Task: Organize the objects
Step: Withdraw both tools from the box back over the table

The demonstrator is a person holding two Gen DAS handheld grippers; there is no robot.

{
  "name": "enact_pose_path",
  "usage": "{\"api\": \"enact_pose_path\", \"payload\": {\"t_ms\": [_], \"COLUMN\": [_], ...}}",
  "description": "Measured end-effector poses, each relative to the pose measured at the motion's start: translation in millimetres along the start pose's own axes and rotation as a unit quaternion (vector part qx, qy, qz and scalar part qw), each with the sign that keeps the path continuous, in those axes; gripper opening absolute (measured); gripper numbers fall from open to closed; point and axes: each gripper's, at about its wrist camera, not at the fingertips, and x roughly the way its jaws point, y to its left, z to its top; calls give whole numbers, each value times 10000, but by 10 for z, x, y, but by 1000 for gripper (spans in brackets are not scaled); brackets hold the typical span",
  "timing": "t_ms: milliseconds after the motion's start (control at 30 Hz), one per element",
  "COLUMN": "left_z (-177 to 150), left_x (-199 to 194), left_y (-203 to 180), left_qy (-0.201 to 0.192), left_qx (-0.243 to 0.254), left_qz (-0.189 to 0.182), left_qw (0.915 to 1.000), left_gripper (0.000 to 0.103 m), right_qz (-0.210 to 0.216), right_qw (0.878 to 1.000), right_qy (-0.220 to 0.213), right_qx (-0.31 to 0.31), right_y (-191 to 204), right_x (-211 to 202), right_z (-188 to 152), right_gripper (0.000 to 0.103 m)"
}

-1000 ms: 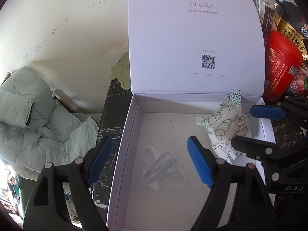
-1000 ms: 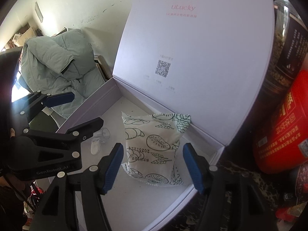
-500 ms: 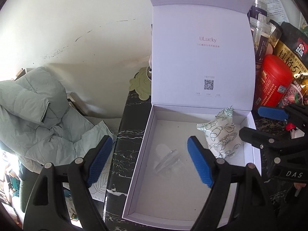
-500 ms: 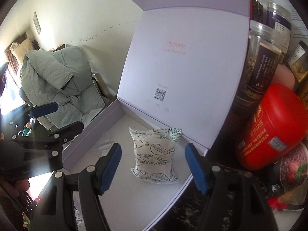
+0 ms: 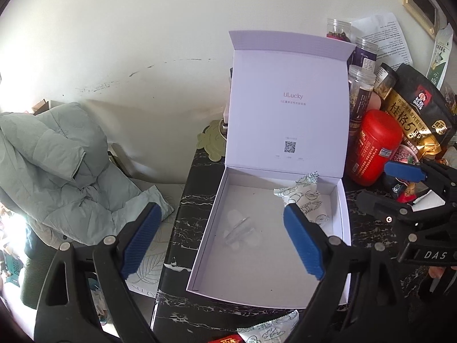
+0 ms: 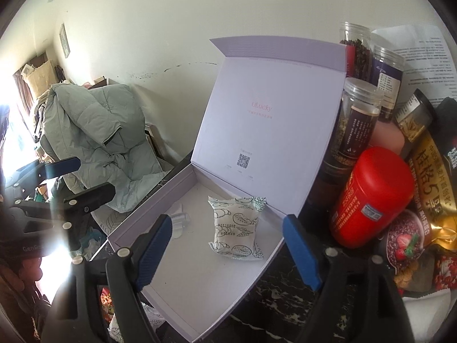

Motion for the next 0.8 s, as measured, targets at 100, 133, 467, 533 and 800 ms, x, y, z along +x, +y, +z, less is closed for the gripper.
{"api": "enact_pose_path", "payload": {"t_ms": [100,133,467,533,800], "left_z": [-37,-52,-234,-281,-479], "left_x": [-164,-224,-721,-813,-1147], "left_y": [1,5,-16,-38,-25], "left_qy": [-96,-122,-388,-444,-504], "left_qx": [-12,-31,-30,20,-3], "left_qz": [47,34,56,65,71], "left_qw": [9999,9999,9992,9990,9987], "left_gripper": [88,88,89,89,91], "right_qz": [-37,-42,-89,-93,-39], "right_qw": [9999,9999,9994,9992,9980], "right_qy": [-95,-127,-308,-364,-572], "right_qx": [-39,-59,-110,-139,-252], "right_y": [57,74,208,249,445], "right_x": [-179,-247,-722,-823,-1220], "right_z": [-44,-63,-259,-303,-472], "right_gripper": [84,85,87,87,87]}}
